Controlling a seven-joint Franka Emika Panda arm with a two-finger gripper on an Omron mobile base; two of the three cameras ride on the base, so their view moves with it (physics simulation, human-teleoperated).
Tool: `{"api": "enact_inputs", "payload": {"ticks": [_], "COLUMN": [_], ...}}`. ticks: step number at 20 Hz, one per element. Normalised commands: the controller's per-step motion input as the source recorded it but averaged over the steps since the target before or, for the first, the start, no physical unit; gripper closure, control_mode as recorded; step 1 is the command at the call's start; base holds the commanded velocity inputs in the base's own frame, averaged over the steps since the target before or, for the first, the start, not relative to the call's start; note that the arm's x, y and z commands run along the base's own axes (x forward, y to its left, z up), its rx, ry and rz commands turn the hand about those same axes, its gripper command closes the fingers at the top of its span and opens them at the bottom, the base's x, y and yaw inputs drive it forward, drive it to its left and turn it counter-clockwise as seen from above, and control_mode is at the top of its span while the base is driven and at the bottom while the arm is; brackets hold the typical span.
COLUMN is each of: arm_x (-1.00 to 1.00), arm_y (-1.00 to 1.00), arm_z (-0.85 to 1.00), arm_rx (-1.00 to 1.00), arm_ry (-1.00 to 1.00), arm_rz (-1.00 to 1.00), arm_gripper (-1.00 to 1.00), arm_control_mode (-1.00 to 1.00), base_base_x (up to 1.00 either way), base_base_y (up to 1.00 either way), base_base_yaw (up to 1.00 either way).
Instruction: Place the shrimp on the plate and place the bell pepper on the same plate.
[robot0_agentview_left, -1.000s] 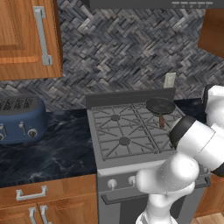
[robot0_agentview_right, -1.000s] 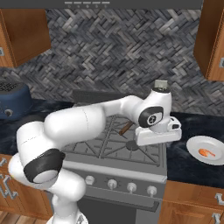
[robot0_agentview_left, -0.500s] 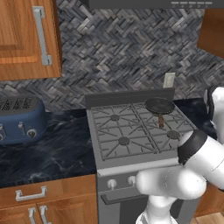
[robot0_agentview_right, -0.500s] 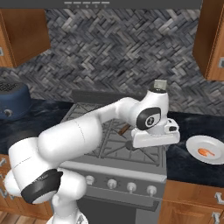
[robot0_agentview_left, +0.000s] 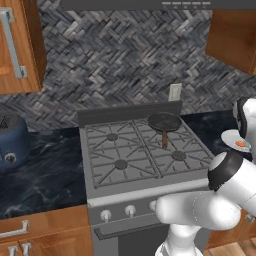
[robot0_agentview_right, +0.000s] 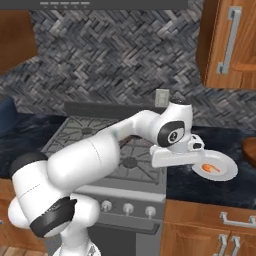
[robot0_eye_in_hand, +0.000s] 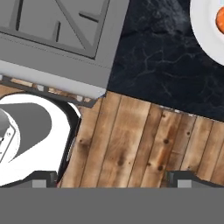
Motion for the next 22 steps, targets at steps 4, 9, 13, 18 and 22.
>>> {"api": "enact_inputs", "payload": {"ticks": [4, 9, 13, 18, 22], "arm_x": [0.00, 0.00, 0.00, 0.00, 0.00], "arm_y": [0.00, 0.00, 0.00, 0.00, 0.00], "arm_z": [0.00, 0.00, 0.00, 0.00, 0.00], "arm_rx": [0.00, 0.00, 0.00, 0.00, 0.00], "arm_ry": [0.00, 0.00, 0.00, 0.00, 0.00], "arm_rz": [0.00, 0.00, 0.00, 0.00, 0.00], "arm_gripper": [-1.00, -1.00, -1.00, -1.00, -1.00], "arm_control_mode": [1.00, 1.00, 1.00, 1.00, 1.00], "base_base_x": [-0.17, -0.20, -0.01, 0.01, 0.06], "base_base_y": [-0.67, -0.69, -0.70, -0.69, -0.61], "base_base_yaw": [-0.05, -0.03, -0.02, 0.00, 0.00]}}
